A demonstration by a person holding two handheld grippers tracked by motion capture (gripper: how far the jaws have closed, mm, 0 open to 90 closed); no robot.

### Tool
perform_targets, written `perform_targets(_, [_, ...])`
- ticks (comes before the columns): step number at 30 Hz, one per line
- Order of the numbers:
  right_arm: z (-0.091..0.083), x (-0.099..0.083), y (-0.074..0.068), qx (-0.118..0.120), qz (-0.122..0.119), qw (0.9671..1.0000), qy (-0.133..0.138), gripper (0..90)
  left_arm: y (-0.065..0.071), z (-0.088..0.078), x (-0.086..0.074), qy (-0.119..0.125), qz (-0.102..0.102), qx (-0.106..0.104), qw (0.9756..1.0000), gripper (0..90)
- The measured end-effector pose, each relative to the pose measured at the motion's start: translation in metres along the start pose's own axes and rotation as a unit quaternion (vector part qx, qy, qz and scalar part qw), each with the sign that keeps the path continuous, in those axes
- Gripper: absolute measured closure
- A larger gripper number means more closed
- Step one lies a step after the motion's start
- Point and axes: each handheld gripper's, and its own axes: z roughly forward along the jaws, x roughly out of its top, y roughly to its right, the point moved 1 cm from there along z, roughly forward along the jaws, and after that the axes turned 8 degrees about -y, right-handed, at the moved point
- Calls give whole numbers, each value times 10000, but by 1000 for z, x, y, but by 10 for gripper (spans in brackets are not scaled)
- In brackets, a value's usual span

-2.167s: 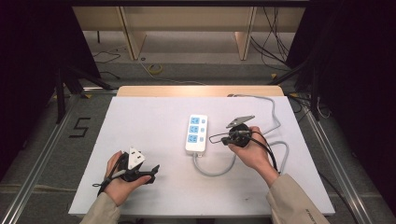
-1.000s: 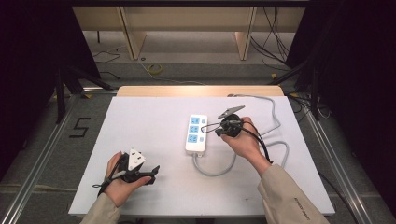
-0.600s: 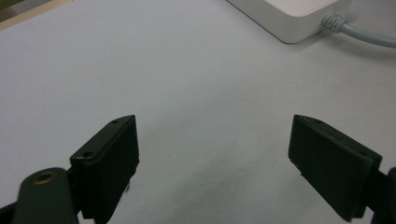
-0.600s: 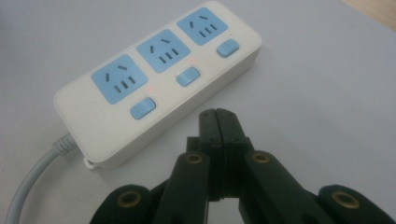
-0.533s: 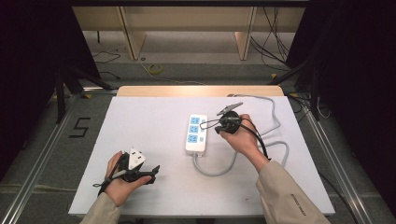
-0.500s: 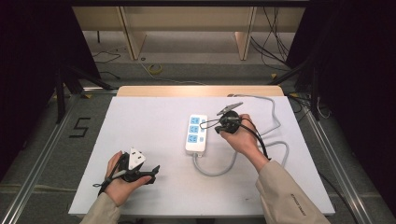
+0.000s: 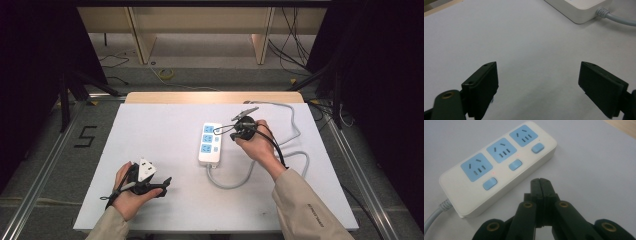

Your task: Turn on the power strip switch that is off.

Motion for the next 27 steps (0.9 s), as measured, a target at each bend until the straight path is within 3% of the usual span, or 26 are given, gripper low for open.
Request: perform_targets(27, [9, 11, 8, -66, 91, 9999, -120, 900, 0, 0, 0, -38, 19, -22, 10000, 158])
